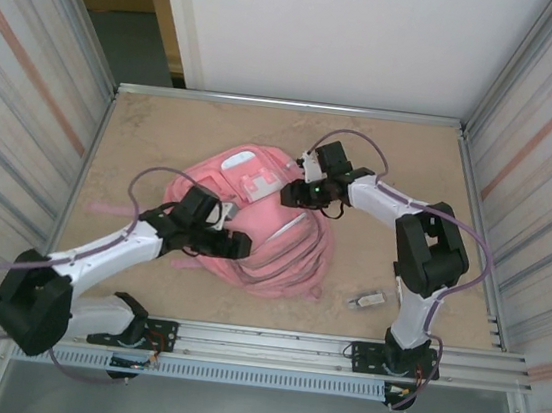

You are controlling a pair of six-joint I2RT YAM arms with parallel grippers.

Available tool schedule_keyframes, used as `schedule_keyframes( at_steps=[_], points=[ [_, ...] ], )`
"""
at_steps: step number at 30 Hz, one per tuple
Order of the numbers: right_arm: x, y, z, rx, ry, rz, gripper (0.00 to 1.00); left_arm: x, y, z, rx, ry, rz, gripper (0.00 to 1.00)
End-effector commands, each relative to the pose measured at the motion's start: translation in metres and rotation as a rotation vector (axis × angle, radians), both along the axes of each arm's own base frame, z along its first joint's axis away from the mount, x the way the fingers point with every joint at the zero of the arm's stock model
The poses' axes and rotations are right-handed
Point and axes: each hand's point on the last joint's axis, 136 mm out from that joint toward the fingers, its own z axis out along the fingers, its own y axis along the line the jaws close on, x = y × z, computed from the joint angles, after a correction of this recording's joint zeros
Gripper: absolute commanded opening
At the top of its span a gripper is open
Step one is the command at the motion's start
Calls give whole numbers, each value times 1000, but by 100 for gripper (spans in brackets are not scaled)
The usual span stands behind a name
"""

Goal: Pack books, pencil case, and school supplies into a backpack

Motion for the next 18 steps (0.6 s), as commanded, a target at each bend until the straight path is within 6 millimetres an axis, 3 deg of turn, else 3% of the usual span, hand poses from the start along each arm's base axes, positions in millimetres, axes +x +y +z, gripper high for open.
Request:
schedule_keyframes(
  at_steps=[1, 5, 7, 8, 11, 14, 15, 16, 17, 18],
  points=[
    [-1, 14, 20, 40, -13, 4, 44, 15, 36, 10, 71, -75, 120, 73],
    [3, -13, 42, -33, -69, -97, 48, 11, 42, 35, 52, -166, 97, 73],
    [2, -34, 54, -96, -114, -157, 50, 7, 26, 59, -48, -260, 34, 73],
    [1, -46, 60, -133, -142, -187, 50, 1, 15, 72, -105, -318, -12, 73],
    [-6, -88, 77, -265, -238, -294, 54, -4, 11, 98, -75, -471, -40, 73],
    [-11, -135, 93, -394, -332, -445, 58, -6, 5, 108, 9, -593, -86, 76],
    [-12, -148, 97, -424, -360, -500, 62, -5, 2, 109, 51, -626, -110, 80],
    [-13, -164, 97, -460, -391, -566, 76, -3, 1, 107, 123, -654, -125, 91],
    [-15, -178, 96, -486, -413, -631, 98, -2, -4, 108, 190, -688, -156, 99],
    [-20, -188, 89, -508, -397, -668, 99, -1, -10, 107, 251, -718, -190, 99]
  ],
)
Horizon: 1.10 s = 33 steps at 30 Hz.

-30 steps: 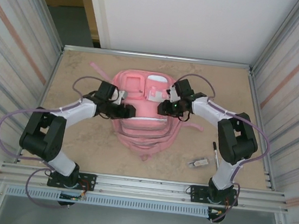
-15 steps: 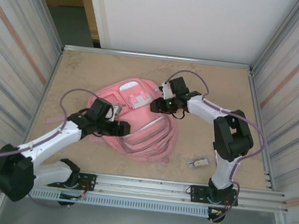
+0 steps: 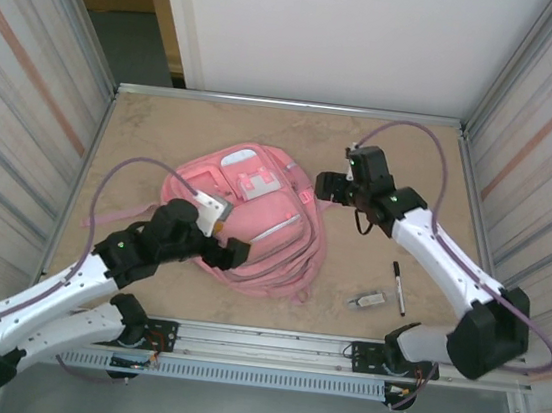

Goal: Pack books, pencil case, and school supplies into a backpack

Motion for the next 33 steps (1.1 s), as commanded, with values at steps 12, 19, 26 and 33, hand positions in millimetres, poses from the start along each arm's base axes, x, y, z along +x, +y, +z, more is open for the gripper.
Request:
schedule_keyframes(
  at_steps=[12, 19, 26, 33],
  points=[
    [-58, -18, -49, 191, 217, -18, 90, 24, -34, -18, 559, -129, -60, 99],
    [-96, 11, -55, 196, 338, 94, 81, -17, -7, -31, 487, -33, -146, 99],
    [-97, -50, -69, 6, 324, -208, 91, -5, -31, -45, 769, -334, -335, 99],
    [-106, -68, -59, 32, 222, -256, 91, 39, -35, -64, 1075, -395, -175, 96]
  ],
)
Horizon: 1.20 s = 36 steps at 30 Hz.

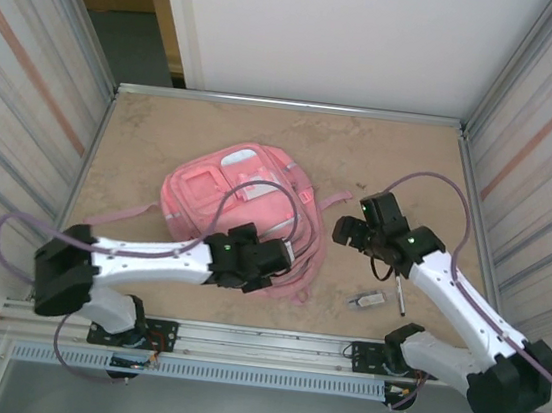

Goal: Pack books, pencil case, and school supplies into a backpack

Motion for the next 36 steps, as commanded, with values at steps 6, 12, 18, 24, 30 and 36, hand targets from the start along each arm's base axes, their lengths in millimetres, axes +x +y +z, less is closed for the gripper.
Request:
schedule_keyframes(
  at_steps=[6, 12, 18, 24, 30, 36],
  points=[
    [-18, -20, -8, -13, 2, -76, 92, 33, -2, 32, -66, -159, 136, 56],
    [-54, -64, -29, -173, 111, -351, 100, 19, -11, 31, -258, 35, 95, 24],
    [-86, -65, -67, -43, 305, -503, 100, 24, -9, 31, -402, 102, 118, 0],
    [-104, -47, -100, 161, 461, -583, 97, 26, -18, 45, -494, 118, 125, 0],
    [-103, -45, -120, 187, 482, -593, 88, 24, -32, 69, -617, 125, 103, 0],
    [-99, -41, -126, 231, 457, -583, 85, 36, -22, 87, -698, 80, 154, 0]
  ],
)
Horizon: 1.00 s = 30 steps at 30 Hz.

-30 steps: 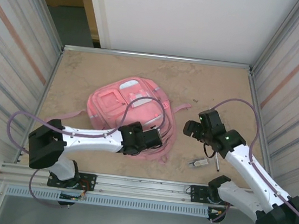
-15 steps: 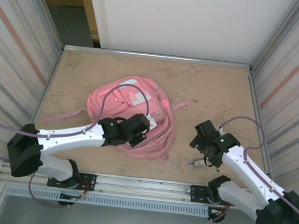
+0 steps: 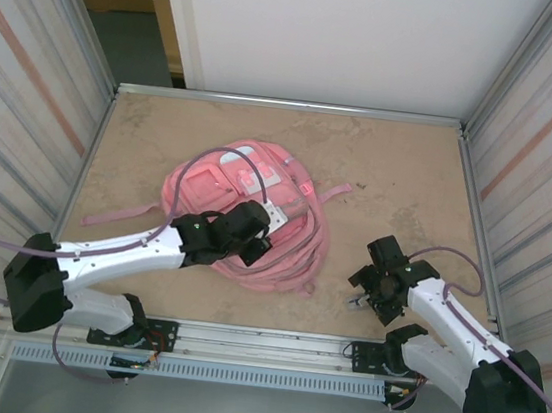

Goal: Pack books, pencil case, and school supplies into a backpack

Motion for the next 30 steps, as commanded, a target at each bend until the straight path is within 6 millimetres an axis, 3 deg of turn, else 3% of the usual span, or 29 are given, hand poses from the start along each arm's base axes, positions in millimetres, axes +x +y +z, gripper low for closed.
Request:
schedule_keyframes(
  at_steps=[1, 3, 8, 14, 23, 30],
  points=[
    [3, 3, -2, 40, -18, -42, 78, 10, -8, 38, -175, -53, 26, 0],
    [4, 6, -2, 57, -30, -45, 69, 11, -7, 41, -208, -50, 34, 0],
    [2, 6, -4, 68, -25, -68, 67, 16, 4, 39, -252, -24, 85, 0],
    [4, 7, -2, 67, -30, -58, 51, 20, 16, 29, -274, 20, 137, 0],
    [16, 19, 30, 85, -117, 5, 47, 22, 20, 24, -304, 54, 149, 0],
    [27, 50, 65, 174, -189, 61, 47, 31, 20, 26, -414, 118, 167, 0]
  ],
)
